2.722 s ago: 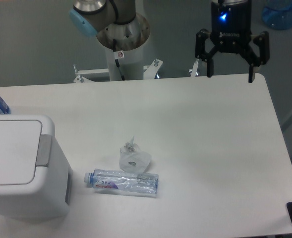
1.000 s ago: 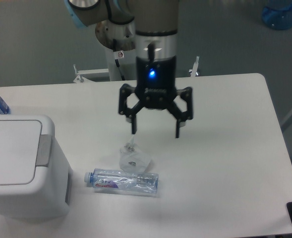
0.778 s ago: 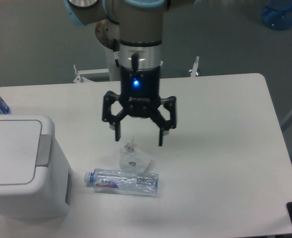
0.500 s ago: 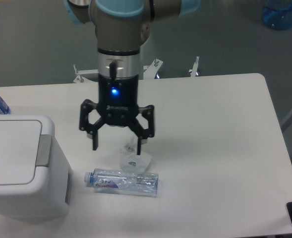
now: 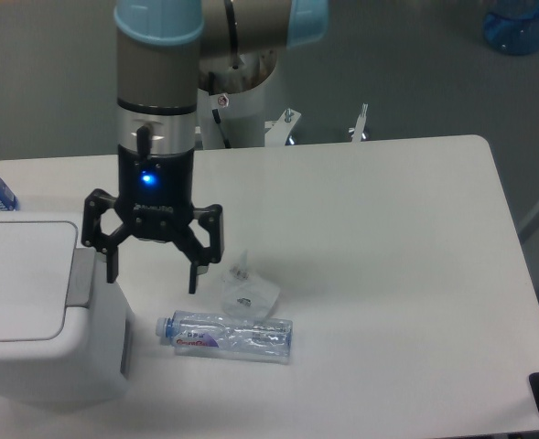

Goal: Open the trash can
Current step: 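Move the open gripper across the table toward the white trash bin lid, then lower the gripper onto the bin lid and push it open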

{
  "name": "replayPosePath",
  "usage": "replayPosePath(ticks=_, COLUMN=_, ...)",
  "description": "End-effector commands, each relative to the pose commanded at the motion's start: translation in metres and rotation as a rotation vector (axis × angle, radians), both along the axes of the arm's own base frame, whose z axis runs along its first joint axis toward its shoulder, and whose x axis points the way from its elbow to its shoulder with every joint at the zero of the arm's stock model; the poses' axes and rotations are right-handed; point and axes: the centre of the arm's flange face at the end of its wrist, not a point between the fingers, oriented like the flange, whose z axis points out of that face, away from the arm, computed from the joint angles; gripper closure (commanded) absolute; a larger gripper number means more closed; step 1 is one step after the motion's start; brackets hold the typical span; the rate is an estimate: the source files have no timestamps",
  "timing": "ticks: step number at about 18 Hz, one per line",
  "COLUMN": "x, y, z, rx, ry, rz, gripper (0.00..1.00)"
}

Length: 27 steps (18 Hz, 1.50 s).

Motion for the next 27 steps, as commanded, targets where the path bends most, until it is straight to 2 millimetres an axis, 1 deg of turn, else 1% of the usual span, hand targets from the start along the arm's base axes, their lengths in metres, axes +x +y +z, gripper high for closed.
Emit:
replayPosePath(ticks=3, x=0.004, y=0.002, z=-0.008, rx=-0.011, ry=-0.019, rz=0.015, gripper=0.00)
replayPosePath(ticks=5, x=0.008, y=0.004, z=-0.010, rx=-0.013, ry=-0.020, rz=0.007, gripper=0.00)
replayPosePath(ticks=15, x=0.010, y=0.008, z=-0.023, rx=-0.033, ry=-0.033, rz=0.001, gripper=0.00)
replayPosePath(ticks=27, x=0.009, y=0.011, z=-0.029, rx=-0.041, ry=-0.036, rz=-0.001, gripper=0.00)
